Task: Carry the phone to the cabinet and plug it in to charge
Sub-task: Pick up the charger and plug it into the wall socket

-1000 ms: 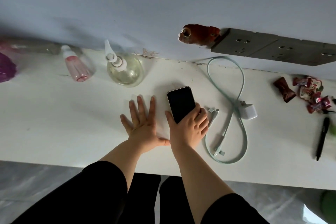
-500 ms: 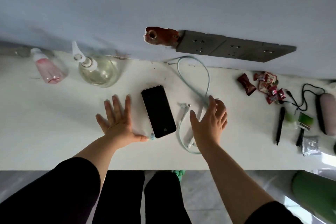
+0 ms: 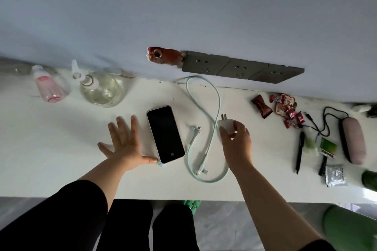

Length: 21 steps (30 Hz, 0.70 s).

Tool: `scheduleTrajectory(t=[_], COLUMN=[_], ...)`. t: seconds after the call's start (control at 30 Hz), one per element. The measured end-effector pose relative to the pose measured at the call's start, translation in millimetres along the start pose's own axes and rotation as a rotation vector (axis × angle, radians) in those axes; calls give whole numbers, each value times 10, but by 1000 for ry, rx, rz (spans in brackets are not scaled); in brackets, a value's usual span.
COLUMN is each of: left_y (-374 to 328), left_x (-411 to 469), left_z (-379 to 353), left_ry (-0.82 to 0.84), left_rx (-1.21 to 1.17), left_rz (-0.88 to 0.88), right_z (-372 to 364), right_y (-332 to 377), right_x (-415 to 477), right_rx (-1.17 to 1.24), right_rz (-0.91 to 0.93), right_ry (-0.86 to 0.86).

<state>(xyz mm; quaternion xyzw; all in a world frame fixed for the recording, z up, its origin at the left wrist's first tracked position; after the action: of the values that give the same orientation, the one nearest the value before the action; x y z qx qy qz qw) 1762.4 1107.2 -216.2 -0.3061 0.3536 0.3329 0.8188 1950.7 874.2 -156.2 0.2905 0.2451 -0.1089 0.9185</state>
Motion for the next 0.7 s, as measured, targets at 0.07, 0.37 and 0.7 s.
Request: scheduleTrajectory(t=[0.07, 0.37, 0.7], left_y=[1, 63, 98], left_x=[10, 87, 110], left_z=[1, -19, -58], left_ry=[9, 72, 77], left_rx=[-1, -2, -5], left_rz=[-3, -13, -22], right_z=[-43, -242, -193], right_y=[127, 1096, 1302], right_x=[-105, -347, -273], right_rx=[240, 994, 1155], right_rz=[-63, -124, -199], right_ry=[180, 690, 575])
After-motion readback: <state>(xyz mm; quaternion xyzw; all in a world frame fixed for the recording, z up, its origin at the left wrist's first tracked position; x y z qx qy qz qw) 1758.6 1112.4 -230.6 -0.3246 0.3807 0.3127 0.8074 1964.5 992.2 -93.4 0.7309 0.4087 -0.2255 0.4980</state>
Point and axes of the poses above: each hand's wrist, its own x-axis towards the middle knuckle, its own z-axis out of the back of the hand, y = z × x, the point moved 5 cm from there along x, towards the middle knuckle, and after that the axes turned 9 degrees about -z, right-handed, at the moved point
